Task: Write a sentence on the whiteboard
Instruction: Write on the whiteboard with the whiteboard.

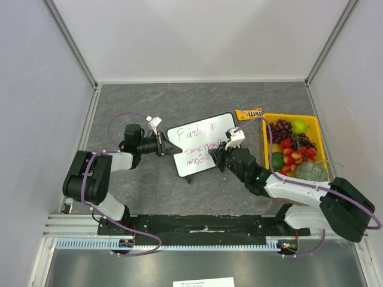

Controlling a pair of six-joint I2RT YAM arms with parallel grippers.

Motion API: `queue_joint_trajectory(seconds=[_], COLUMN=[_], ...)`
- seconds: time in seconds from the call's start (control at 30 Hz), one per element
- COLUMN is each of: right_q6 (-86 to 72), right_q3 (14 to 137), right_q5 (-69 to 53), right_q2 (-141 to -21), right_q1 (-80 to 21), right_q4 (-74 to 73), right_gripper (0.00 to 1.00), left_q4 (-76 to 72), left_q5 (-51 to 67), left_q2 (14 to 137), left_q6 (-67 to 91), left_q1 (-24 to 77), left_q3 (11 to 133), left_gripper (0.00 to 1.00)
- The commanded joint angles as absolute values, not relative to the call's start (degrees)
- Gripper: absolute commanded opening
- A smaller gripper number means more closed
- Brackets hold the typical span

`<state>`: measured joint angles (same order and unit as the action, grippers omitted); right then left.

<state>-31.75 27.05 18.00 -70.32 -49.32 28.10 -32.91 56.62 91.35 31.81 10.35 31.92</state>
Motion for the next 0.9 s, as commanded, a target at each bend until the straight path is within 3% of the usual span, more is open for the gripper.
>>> queue_joint_trajectory(seconds=[0.0, 0.87], right_q6=[-31.9, -31.0], right_q3=[25.7, 27.2], right_q5=[18.0, 19.9], right_q2=[-69.5, -63.4], right_q1=[-49.1, -49.1], right_q4=[25.8, 23.4], right_gripper=[0.00, 0.00], left_q4=[-26.3, -26.3], left_q5=[46.0, 46.0], left_q2=[93.7, 93.5], left_q6=[26.6, 26.5], left_q1=[9.6, 9.5], left_q3=[31.1, 31.2], left_gripper=[0.02, 0.02])
